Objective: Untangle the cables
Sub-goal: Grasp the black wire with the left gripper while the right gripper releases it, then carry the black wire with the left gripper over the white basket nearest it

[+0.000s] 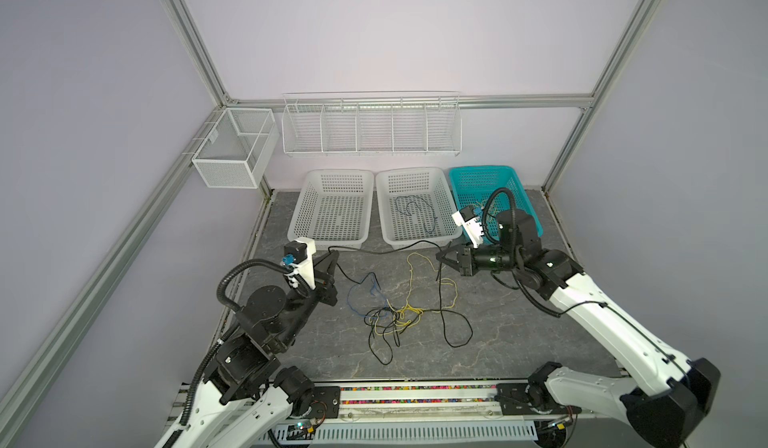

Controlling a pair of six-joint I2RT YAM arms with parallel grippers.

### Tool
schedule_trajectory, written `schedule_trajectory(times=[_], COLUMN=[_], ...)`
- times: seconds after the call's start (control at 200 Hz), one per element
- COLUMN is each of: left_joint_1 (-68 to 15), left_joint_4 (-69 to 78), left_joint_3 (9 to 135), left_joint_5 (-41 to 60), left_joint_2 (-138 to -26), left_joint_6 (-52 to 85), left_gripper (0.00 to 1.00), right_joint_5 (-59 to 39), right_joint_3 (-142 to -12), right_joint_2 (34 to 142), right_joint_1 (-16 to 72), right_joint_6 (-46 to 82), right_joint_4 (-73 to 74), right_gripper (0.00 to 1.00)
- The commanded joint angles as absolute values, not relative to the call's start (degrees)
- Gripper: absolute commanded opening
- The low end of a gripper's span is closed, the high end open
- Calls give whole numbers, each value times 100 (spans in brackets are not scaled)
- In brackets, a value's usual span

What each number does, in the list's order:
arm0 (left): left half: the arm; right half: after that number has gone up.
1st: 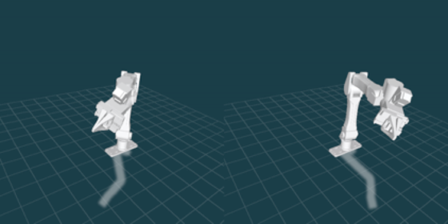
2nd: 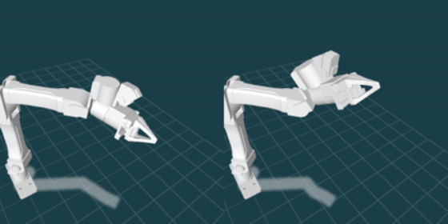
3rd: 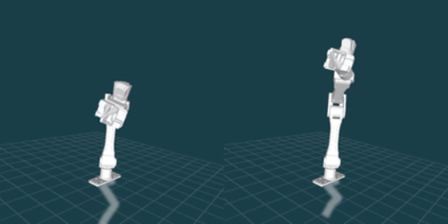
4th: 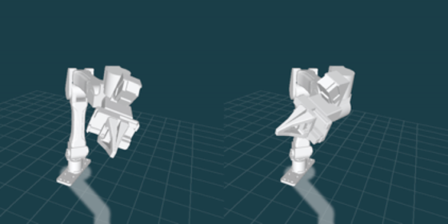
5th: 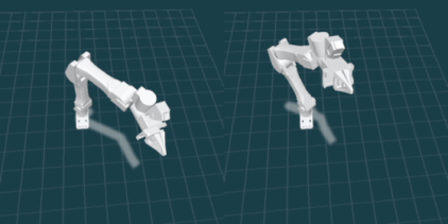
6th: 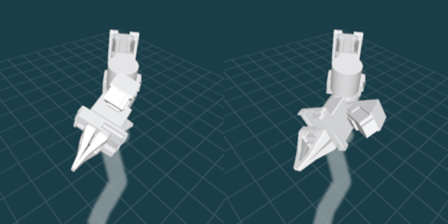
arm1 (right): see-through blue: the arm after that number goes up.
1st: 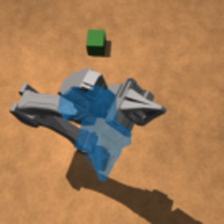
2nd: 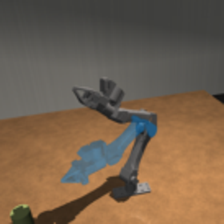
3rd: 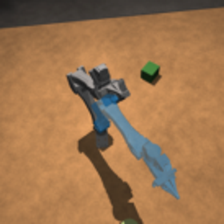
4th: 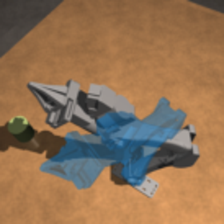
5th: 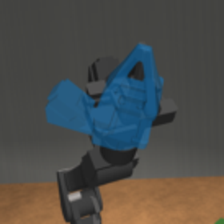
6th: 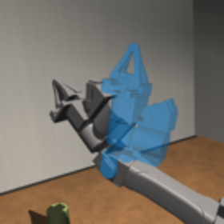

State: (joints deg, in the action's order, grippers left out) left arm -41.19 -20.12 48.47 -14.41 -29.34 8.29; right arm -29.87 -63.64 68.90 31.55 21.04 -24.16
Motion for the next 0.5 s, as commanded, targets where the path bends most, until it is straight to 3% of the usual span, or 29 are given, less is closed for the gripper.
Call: schedule_trajectory(times=[0.0,0.21,0.345,0.495], left_joint_1=[-4096,-4096,-4096,-4096], left_joint_4=[-1819,-2051,-2234,-2500], left_joint_3=[5308,6086,6387,6694], left_joint_5=[-1631,-1658,-2039,-2373], left_joint_2=[-3091,-3503,-3704,-4138], left_joint_6=[1105,1011,614,97], left_gripper=[0,0,0,0], right_joint_5=[-2573,-2487,-2420,-2117], right_joint_3=[-6147,-5671,-5464,-5299], right_joint_2=[7118,7488,7663,7589], right_joint_1=[3172,3174,3182,3181], right_joint_6=[1851,1925,1943,1989], right_joint_4=[-2077,-1504,-1269,-1131], right_gripper=[10,20,37,47])
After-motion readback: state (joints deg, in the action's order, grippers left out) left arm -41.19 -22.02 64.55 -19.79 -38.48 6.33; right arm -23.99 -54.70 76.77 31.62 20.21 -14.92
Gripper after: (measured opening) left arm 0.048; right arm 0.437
